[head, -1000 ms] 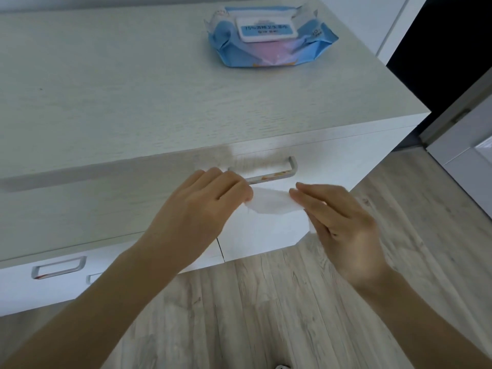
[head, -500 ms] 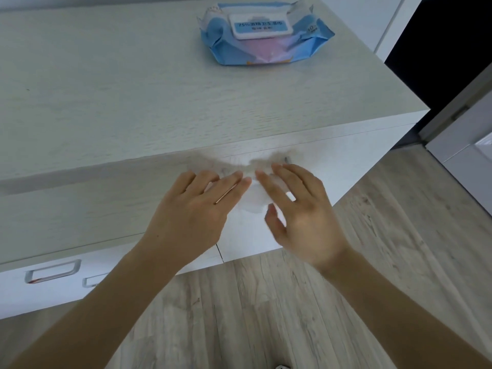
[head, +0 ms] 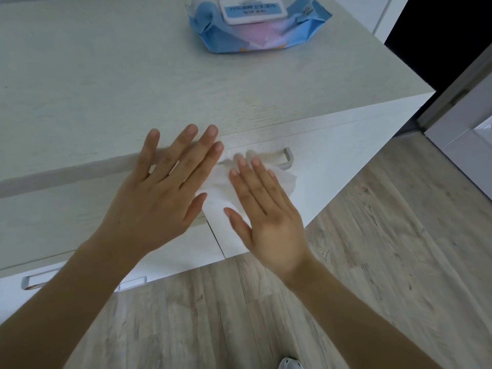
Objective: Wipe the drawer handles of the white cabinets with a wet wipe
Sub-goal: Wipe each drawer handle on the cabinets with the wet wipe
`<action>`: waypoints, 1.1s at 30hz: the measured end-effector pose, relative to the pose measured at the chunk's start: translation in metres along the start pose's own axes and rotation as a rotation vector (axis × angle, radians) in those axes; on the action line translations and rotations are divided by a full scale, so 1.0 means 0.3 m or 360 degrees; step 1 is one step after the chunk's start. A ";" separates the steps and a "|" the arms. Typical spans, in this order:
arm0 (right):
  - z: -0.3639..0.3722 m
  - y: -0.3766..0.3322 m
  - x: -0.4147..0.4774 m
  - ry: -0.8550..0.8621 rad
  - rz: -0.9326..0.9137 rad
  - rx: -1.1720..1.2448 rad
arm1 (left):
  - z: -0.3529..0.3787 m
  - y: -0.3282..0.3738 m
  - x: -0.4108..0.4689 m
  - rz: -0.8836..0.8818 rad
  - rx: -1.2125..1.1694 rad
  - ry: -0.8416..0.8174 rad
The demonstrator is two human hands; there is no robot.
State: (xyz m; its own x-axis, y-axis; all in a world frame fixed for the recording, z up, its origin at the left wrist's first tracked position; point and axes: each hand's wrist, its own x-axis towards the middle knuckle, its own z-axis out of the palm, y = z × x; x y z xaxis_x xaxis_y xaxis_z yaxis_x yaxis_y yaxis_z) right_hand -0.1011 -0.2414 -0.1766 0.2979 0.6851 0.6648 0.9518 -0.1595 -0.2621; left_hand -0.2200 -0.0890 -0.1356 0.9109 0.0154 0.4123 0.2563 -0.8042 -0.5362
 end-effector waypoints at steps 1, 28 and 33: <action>-0.009 0.020 0.000 0.0020 -0.0030 -0.0026 | 0.006 0.000 -0.010 0.0012 0.0009 0.0015; -0.030 0.159 0.072 0.0339 0.0051 0.0200 | 0.025 0.005 -0.023 0.0022 -0.0101 0.0097; -0.010 0.126 0.069 0.0347 0.0113 0.0236 | 0.025 0.012 -0.021 0.0005 -0.0089 0.0086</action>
State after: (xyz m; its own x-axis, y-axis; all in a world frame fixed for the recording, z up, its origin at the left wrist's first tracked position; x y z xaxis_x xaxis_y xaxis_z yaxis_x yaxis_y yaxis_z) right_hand -0.0587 -0.2353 -0.1708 0.3873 0.5041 0.7719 0.9116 -0.0846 -0.4022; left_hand -0.2222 -0.0875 -0.1457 0.8926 -0.0180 0.4504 0.2335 -0.8362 -0.4962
